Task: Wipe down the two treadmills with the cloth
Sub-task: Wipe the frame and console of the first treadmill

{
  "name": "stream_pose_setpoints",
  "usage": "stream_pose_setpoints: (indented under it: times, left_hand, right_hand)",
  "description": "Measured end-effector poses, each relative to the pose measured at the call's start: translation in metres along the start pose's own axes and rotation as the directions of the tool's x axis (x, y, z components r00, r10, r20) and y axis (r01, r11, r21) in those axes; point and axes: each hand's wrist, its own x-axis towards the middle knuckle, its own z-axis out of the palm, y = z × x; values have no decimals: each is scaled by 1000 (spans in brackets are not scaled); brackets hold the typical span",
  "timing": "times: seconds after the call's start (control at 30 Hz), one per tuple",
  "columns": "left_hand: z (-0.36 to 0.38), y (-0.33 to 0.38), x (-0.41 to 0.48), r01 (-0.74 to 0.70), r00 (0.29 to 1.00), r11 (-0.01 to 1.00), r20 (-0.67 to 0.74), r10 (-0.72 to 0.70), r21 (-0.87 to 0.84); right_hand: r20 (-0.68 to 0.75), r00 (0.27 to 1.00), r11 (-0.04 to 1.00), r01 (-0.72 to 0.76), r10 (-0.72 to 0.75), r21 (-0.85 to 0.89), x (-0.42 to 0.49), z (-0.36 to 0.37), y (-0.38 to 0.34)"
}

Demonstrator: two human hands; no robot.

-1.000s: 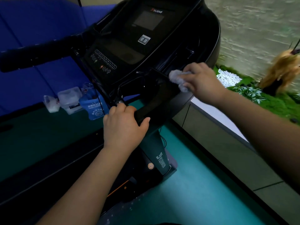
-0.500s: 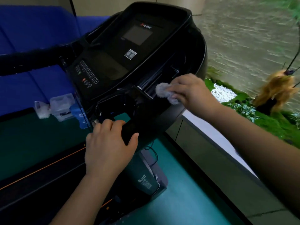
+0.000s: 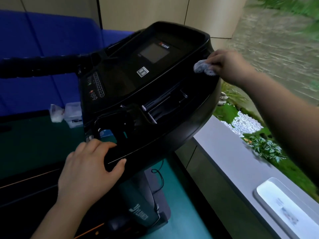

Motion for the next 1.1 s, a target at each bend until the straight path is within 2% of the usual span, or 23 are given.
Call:
stream_pose_setpoints:
  times: [0.17,0.37,0.53,0.63,0.8,1.1]
  left_hand:
    - [0,0,3,-16,1000,1000,8,16,11]
    - [-1,-2,5,-33,999,999,9,33,28]
    - [1,-3,6,-48,999,998,12,48,37]
    - [1,-3,5,-52,999,998,6,51,35]
    - [1,-3,5,-56,998,998,7,56,33]
    - [4,-4,3,-60,998,998,-7,61,23]
  right_hand:
    - [69,997,999,-38,38,-4,37,1,15]
    - [57,987,987,-154,151,50,64,8,22]
    - [63,979,979,-196,192,59,60,8,21]
    - [39,985,985,-167,165,42,35,5,15]
    - [-26,1000,1000,-9,9,5,-28,3,-21]
    - [-51,994,986,100,-94,133,-98,34,-118]
